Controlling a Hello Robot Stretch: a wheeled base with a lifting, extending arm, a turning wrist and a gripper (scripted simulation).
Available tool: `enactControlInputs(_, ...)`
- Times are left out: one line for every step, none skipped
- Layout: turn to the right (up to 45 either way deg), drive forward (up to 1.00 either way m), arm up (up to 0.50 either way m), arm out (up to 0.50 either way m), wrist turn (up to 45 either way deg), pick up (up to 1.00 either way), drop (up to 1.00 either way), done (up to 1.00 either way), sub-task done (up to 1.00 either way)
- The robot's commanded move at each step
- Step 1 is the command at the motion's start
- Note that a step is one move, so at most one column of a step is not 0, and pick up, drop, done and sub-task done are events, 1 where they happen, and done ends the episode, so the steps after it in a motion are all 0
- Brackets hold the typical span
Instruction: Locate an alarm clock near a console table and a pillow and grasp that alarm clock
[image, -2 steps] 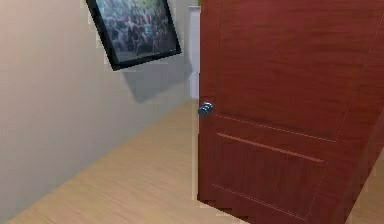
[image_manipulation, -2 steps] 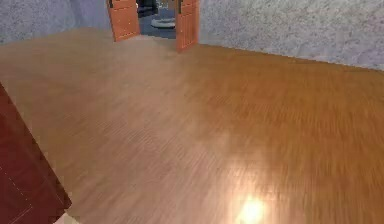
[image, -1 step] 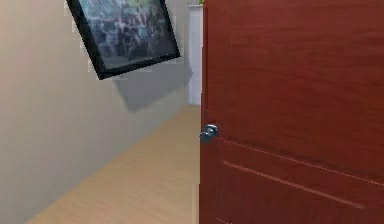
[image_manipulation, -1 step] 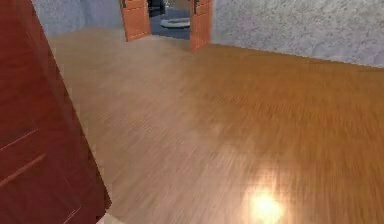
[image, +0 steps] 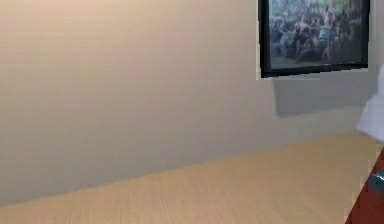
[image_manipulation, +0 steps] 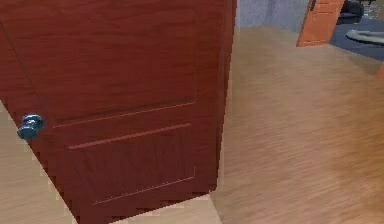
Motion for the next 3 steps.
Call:
enactControlInputs(-15.0, 0.00, 0.00, 0.00, 0.0, 0.00, 0.00, 0.00, 0.00)
enactControlInputs(0.0, 0.75, 0.00, 0.00, 0.0, 0.00, 0.00, 0.00, 0.00)
enactControlInputs(-45.0, 0.00, 0.00, 0.00, 0.0, 0.00, 0.00, 0.00, 0.00)
